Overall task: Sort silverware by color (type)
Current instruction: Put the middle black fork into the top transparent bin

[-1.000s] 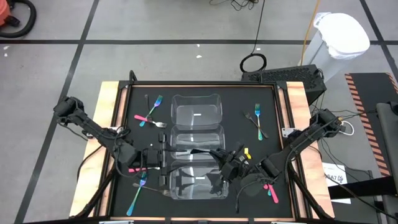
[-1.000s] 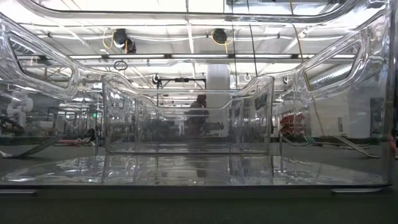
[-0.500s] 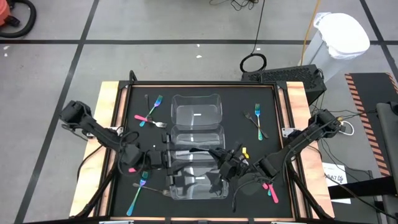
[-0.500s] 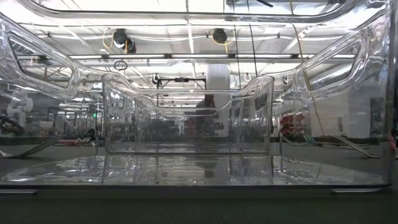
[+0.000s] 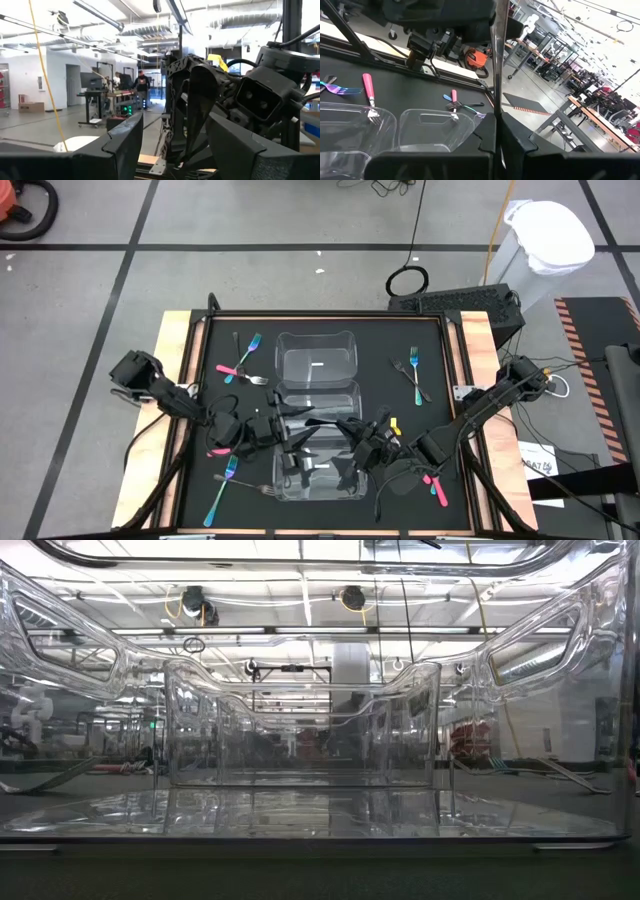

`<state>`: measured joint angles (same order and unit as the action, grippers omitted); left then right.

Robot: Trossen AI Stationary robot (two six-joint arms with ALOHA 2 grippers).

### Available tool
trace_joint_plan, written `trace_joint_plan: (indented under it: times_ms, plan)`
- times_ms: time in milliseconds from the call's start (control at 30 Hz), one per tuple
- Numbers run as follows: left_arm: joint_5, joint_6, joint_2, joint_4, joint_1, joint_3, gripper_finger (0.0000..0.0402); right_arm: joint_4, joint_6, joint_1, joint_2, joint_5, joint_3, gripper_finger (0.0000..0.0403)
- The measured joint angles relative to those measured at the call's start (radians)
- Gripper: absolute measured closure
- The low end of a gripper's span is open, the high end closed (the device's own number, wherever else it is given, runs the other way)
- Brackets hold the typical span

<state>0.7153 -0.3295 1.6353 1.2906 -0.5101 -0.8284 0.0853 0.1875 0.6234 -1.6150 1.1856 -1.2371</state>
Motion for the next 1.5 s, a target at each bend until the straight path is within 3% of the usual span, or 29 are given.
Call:
trace_joint_plan:
  times_ms: [200,600,900,1033,1200,1500]
  plan:
    - [-0.004,-0.027,0.024,0.069,0.0,0.0,0.0202,-0.01,0.001,0.0,0.0,0.0,0.0,0.0396]
    - [-0.059,-0.053,0.025,0.072,0.0,0.0,0.0322,-0.016,0.001,0.0,0.0,0.001,0.0,0.0396]
    - [-0.076,-0.054,0.025,0.07,0.0,0.0,0.0389,-0.031,0.0,0.0,0.0,0.006,0.0,0.0396]
    - [-0.079,-0.054,0.025,0.07,0.0,0.0,0.0395,-0.034,-0.002,0.0,0.0,0.002,0.0,0.0393]
    - [-0.086,-0.053,0.025,0.07,0.0,0.0,0.0395,-0.038,-0.013,0.0,0.0,-0.009,0.0,0.0366]
    - [-0.088,-0.036,0.018,0.073,-0.006,0.0,0.0396,-0.036,-0.06,0.0,0.0,-0.009,0.0,0.0275]
